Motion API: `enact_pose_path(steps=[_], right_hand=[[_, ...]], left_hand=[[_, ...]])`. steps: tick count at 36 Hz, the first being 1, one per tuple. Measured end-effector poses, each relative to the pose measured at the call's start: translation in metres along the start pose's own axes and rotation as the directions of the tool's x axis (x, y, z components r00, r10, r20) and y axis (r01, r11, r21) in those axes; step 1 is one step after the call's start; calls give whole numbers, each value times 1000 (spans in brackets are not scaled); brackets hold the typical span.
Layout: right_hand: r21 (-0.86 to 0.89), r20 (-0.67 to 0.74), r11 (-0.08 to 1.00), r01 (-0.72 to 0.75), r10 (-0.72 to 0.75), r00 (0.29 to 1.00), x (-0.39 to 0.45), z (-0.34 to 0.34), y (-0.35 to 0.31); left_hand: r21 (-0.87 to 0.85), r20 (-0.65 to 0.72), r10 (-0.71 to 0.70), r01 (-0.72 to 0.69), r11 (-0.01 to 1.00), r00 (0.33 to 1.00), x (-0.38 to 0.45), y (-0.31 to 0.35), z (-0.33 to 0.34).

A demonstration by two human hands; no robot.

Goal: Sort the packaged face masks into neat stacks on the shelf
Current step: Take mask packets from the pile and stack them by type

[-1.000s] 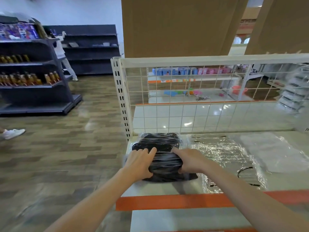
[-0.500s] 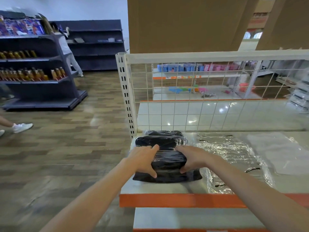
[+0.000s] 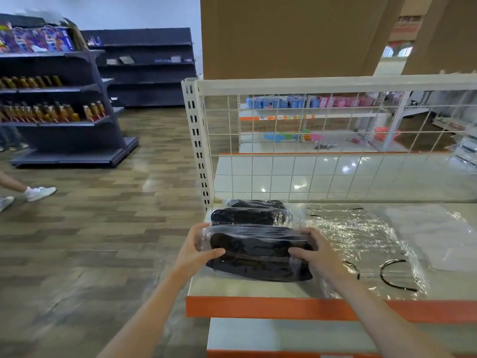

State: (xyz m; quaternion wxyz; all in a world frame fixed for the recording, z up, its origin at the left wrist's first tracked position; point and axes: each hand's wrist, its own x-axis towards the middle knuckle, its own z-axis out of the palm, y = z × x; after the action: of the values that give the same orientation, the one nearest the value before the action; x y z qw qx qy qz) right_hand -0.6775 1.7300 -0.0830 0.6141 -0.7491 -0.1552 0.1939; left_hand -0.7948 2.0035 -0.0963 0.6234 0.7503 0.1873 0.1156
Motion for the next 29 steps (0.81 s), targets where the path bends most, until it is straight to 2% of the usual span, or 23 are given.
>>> enact_pose_path(steps=[2, 4, 7, 11, 15, 20, 23, 25, 27, 29], right_hand=[[262, 8, 963, -64, 65, 998, -1, 9, 12], [380, 54, 919, -106, 92, 994, -2, 21, 18], [256, 11, 966, -21, 19, 1000, -2, 38, 13], [237, -71, 967, 94, -79, 994, -2, 41, 5], [282, -6, 957, 73, -74, 997, -1, 31, 9], [239, 1, 971, 32, -33, 999, 2, 35, 6], [148, -76, 984, 96, -86, 993, 3, 44, 2], [160, -139, 974, 159, -137, 981, 3, 44, -2], [197, -124, 960, 200, -178, 976, 3, 40, -4], [171, -42, 964, 202, -198, 979, 1, 33, 0]], left_hand=[[-108, 3, -20, 20, 994, 1000, -3, -5, 7], [-191, 37, -43, 49, 980, 998, -4, -5, 16], [-244, 62, -50, 64, 968, 997, -4, -3, 29], [-218, 27, 52, -45, 975, 998, -8, 3, 28], [-39, 29, 55, -54, 998, 998, -10, 0, 14], [-16, 75, 36, -35, 999, 997, -12, -4, 20], [-14, -9, 94, -95, 995, 995, -10, -4, 31], [2, -68, 161, -161, 987, 985, -9, -2, 31], [52, -47, 215, -213, 976, 975, -12, -2, 27], [100, 1, 238, -237, 966, 971, -14, -8, 21]])
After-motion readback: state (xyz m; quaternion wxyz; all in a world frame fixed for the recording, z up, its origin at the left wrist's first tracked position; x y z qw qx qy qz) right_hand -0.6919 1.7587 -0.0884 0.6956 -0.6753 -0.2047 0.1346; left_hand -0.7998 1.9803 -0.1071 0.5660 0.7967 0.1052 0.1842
